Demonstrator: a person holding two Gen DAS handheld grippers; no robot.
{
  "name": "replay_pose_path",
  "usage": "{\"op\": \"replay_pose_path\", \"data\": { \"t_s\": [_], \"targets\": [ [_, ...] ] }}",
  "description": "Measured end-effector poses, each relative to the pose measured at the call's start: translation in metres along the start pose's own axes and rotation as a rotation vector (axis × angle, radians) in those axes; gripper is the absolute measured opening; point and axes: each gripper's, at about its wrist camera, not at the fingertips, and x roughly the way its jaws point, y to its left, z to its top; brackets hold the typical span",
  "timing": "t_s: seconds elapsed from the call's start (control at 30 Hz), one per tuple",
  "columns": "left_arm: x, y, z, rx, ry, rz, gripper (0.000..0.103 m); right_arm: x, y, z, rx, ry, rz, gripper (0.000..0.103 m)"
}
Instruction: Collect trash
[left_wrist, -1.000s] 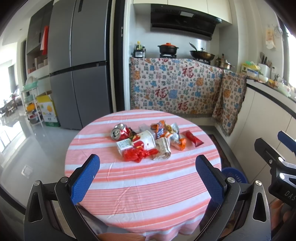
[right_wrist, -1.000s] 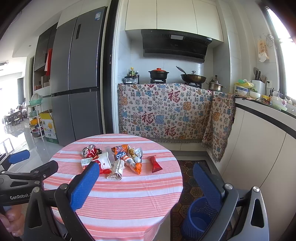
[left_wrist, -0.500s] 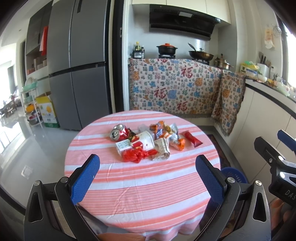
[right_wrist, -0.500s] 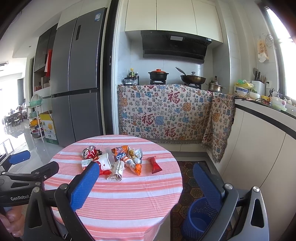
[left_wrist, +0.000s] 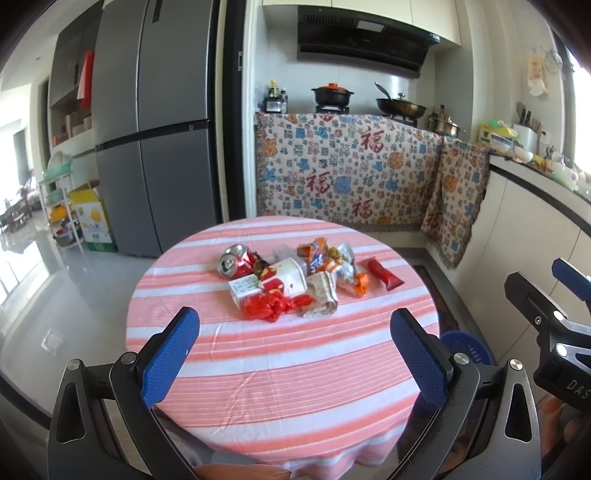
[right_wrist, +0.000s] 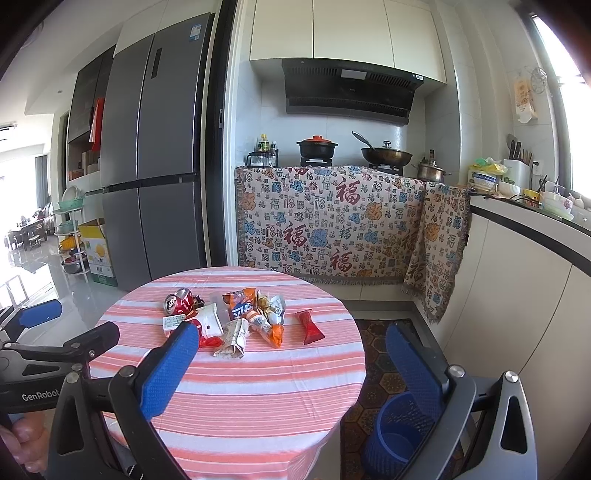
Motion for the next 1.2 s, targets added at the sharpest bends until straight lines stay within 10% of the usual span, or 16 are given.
{"op": "replay_pose_path", "data": {
  "t_s": [0.73, 1.2],
  "targets": [
    [0.007, 0.006, -0.004, 0.010, 0.018, -0.009, 0.103, 0.005, 0.003, -0.007, 0.005, 0.008, -0.002, 0.103],
    [0.115, 0.074, -0.043, -0.044, 0.220, -0.058, 0.102, 0.065, -0.005, -0.051, 0.025, 0.119, 0.004, 0.103]
  ]
}}
